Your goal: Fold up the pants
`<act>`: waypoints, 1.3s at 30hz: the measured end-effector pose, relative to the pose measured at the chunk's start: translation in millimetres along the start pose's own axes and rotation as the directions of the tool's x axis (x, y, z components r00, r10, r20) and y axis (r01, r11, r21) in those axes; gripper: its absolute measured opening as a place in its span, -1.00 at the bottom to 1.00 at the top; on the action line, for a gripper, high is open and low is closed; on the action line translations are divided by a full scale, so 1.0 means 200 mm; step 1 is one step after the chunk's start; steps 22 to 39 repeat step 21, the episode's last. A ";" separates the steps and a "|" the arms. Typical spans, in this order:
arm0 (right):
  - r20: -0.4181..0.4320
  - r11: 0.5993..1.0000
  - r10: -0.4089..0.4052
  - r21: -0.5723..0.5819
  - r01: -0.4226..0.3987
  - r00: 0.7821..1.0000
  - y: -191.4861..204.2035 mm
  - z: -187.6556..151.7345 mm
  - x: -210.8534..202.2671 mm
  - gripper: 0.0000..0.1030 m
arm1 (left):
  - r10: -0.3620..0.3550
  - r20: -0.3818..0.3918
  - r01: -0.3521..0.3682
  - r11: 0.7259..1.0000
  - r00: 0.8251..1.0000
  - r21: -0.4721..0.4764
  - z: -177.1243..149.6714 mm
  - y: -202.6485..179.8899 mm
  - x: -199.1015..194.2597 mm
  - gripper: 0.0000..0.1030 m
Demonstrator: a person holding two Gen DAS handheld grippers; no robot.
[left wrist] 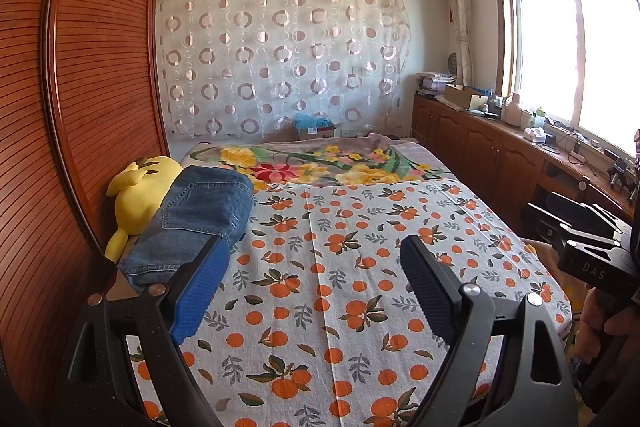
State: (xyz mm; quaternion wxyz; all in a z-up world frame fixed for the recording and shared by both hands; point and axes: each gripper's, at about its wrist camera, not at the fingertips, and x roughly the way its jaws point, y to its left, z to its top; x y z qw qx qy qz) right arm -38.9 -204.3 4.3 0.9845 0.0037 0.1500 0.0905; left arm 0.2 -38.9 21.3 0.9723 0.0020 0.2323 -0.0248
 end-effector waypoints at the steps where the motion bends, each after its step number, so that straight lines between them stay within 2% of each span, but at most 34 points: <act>1: 0.000 1.000 0.001 0.000 -0.001 1.000 0.00 0.00 0.00 0.45 | 0.000 0.000 0.000 1.000 1.000 0.001 0.00 0.00 0.00 0.71; 39: -0.001 1.000 0.000 0.002 0.000 1.000 0.00 -0.01 0.00 0.45 | 0.000 0.002 0.000 1.000 1.000 0.000 -0.01 0.00 0.00 0.71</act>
